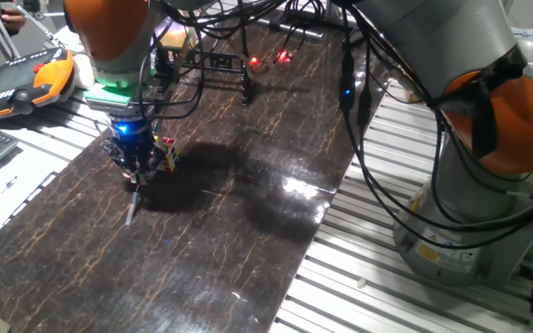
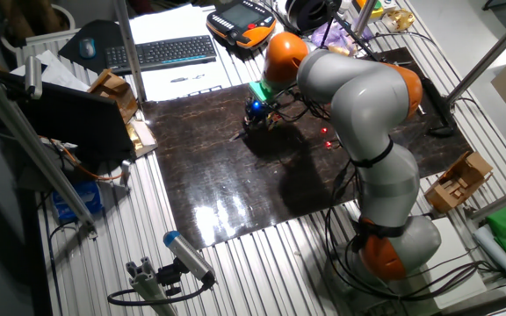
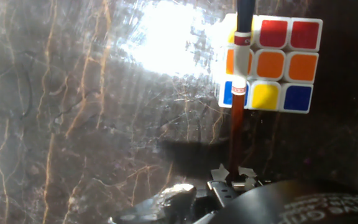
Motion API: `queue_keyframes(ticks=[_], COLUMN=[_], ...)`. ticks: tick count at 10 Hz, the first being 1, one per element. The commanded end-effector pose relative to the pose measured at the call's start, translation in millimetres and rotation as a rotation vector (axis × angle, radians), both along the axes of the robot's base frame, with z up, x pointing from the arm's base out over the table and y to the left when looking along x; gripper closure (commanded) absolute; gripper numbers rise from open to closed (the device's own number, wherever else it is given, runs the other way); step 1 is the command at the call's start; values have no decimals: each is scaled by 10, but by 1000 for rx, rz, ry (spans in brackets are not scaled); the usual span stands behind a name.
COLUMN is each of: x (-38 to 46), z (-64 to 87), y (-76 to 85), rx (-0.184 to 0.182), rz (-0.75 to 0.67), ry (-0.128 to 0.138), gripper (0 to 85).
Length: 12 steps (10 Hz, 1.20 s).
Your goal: Place the brush on the pen rack
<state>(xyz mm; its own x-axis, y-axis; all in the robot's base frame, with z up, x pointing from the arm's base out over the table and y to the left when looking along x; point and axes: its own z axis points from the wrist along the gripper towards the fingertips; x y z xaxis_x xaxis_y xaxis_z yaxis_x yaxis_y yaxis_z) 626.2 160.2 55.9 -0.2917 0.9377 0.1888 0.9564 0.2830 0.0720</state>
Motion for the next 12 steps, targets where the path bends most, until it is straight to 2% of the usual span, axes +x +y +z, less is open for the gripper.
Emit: queue_keyframes(ticks=[1,4,6,9,12], x=[-8,-50,-85,-131,-144], z=[48,243,407,669,830], y=[0,-25,-69,-189,-351], rx=[-11,-69,-124,-178,-189], rz=[-1,-8,-12,-7,-4], ry=[-9,-36,-54,-63,-58], gripper=[840,840,840,840,840])
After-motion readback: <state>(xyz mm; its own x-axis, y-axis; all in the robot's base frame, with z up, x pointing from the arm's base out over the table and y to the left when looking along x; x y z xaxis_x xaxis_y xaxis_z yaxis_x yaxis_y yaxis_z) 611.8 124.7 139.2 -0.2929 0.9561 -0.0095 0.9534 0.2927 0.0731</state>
